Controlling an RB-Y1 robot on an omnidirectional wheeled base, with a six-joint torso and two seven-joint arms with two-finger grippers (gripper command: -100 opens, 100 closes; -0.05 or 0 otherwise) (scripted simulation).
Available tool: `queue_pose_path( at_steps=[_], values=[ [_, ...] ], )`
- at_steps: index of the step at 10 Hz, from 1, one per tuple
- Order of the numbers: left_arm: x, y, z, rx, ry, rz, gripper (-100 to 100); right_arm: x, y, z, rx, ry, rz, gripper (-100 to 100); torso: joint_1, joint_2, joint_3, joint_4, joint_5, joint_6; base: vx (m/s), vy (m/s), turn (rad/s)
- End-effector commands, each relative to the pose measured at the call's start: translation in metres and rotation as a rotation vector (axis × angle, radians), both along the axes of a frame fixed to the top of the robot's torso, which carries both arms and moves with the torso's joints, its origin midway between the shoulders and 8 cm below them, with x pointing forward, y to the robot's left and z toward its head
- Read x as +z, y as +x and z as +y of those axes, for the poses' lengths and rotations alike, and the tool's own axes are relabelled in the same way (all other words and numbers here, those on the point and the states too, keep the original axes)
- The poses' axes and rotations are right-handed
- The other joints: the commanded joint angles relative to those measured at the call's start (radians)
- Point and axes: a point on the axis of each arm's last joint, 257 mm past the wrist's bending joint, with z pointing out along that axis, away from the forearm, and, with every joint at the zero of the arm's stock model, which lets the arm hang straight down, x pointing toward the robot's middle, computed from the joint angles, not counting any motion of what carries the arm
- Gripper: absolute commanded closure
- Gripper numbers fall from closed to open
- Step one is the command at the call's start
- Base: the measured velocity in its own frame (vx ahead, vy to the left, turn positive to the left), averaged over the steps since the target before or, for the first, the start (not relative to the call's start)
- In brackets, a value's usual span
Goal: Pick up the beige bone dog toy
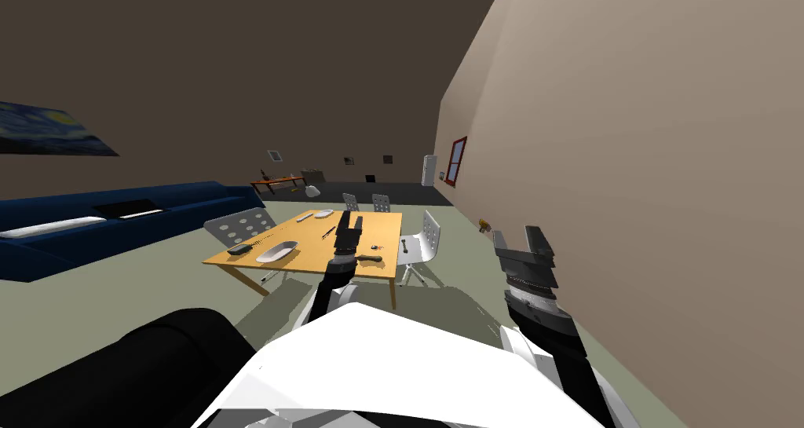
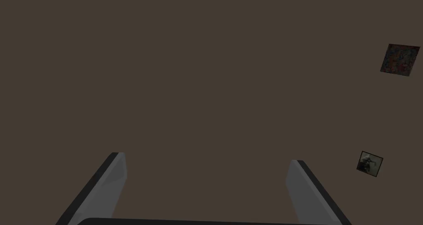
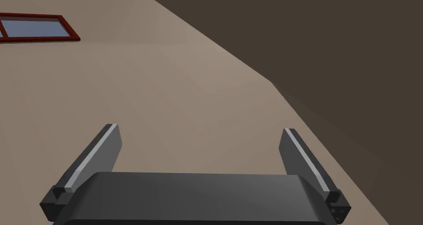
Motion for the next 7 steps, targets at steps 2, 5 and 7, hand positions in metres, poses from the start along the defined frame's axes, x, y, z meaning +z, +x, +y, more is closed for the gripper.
queue_pose_path(
  at_steps=[2,5,7],
  values=[
    [-0.014,0.009,-0.006,-0.052,-0.001,0.053,-100,0.000,0.000,0.000,0.000,0.000,0.000,0,-0.003,-0.001,0.000,0.000,0.000,0.000,0.015,-0.075,0.009],
    [-0.046,0.022,-0.009,-0.121,-0.016,0.158,-100,0.000,0.000,0.000,0.000,0.000,0.000,0,-0.008,-0.002,-0.001,0.000,-0.002,0.000,0.026,-0.120,0.000],
    [-0.070,0.029,-0.008,-0.155,-0.030,0.232,-100,0.000,0.000,0.000,0.000,0.000,0.000,0,-0.007,-0.003,-0.002,-0.001,-0.002,0.000,0.055,-0.098,-0.014]
  ],
)
